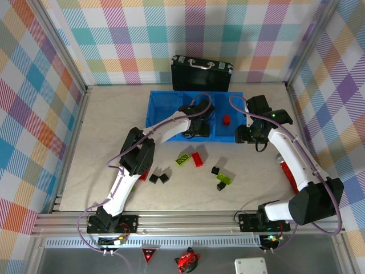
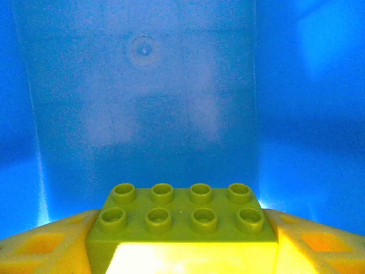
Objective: Sort the legos into containers by color
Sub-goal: Place the lego in the container.
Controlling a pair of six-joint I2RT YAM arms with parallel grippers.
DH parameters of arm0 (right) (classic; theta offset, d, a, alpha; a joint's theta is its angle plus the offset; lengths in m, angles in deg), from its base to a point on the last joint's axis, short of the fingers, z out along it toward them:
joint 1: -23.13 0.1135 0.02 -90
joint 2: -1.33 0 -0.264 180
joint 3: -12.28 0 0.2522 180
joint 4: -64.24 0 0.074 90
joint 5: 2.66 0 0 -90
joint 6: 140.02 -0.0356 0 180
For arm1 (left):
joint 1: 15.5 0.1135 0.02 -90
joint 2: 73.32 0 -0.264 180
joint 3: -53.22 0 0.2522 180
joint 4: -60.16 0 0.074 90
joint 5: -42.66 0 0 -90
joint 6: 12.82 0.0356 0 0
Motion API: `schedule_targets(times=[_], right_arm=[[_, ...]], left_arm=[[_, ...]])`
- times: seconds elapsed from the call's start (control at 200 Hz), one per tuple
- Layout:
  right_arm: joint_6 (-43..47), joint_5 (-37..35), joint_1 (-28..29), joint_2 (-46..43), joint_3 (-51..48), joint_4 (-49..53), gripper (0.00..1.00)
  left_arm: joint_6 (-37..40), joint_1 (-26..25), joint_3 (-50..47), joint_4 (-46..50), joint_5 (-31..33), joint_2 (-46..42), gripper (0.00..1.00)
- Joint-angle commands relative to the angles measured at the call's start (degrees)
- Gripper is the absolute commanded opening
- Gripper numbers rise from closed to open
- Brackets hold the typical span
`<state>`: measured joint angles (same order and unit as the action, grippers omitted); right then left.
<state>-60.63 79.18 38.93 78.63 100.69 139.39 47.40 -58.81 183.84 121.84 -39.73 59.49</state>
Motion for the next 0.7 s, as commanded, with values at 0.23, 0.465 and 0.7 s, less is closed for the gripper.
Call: schedule_targets(times=[0.23, 0.465, 0.7], right_arm=[[0.09, 0.61, 0.30, -1.84, -0.62, 0.99, 0.62], [-0.37, 1.26, 0.34, -2.50, -1.12, 0.93, 0.62], [-0.86, 2.73, 0.37, -2.68, -1.72, 0.42, 0.62]], left_arm=[[1.41, 0.12, 1.17, 1.12, -0.85, -1.50, 0.72], [1.70, 0.11, 0.87, 1.12, -1.44, -2.80, 0.73], [1.66, 0.08, -1.60, 0.35, -1.50, -7.34, 0.73]])
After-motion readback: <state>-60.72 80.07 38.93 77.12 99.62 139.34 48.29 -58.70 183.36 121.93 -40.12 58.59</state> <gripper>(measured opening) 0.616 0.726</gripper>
